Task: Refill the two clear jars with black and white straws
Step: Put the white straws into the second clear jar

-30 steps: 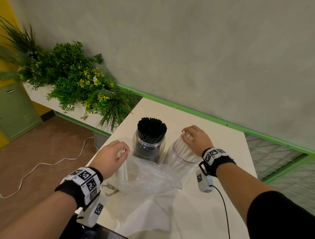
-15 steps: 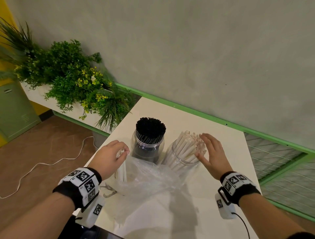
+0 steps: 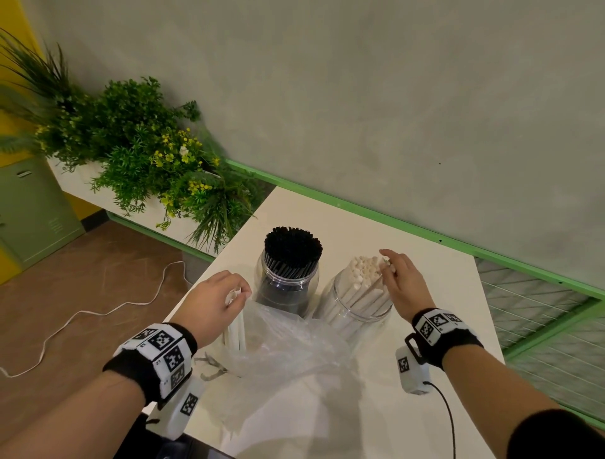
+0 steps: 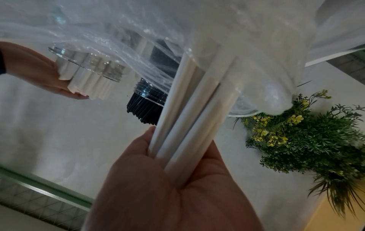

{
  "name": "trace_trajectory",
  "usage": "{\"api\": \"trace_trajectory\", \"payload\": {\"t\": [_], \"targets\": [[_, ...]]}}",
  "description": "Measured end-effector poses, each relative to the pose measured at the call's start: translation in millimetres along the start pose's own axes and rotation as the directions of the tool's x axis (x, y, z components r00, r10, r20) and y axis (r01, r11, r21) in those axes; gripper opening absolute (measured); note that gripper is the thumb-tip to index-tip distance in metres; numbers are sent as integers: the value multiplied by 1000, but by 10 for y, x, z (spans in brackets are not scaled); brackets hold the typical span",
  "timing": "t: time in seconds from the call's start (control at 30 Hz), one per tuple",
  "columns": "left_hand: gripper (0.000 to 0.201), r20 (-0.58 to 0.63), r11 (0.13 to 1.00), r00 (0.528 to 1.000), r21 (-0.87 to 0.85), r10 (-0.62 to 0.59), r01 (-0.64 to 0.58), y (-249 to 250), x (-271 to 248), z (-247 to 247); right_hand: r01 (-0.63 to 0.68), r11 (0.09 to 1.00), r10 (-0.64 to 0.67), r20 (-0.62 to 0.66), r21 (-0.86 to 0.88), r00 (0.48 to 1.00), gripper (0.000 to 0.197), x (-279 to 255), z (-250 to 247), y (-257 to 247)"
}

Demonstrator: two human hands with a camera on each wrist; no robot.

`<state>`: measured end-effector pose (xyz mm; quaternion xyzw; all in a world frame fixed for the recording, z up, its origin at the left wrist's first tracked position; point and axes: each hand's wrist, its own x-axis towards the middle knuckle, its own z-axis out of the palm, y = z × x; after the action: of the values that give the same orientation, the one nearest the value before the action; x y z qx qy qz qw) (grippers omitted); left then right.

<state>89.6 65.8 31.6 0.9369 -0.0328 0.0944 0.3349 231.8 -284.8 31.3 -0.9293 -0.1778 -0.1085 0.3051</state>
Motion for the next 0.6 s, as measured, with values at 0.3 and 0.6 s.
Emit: {"api": "trace_trajectory", "payload": {"t": [0.3,0.6], "targets": [[11,0,999,1000,30,-10,10,-13,33,4,-75,988,86,-72,137,994,50,-15,-48,5],[7,20,1000,1000,28,-14,13,-12,30,-5,282,909,-245,154,-306,957,85,-504,-163,305]]}}
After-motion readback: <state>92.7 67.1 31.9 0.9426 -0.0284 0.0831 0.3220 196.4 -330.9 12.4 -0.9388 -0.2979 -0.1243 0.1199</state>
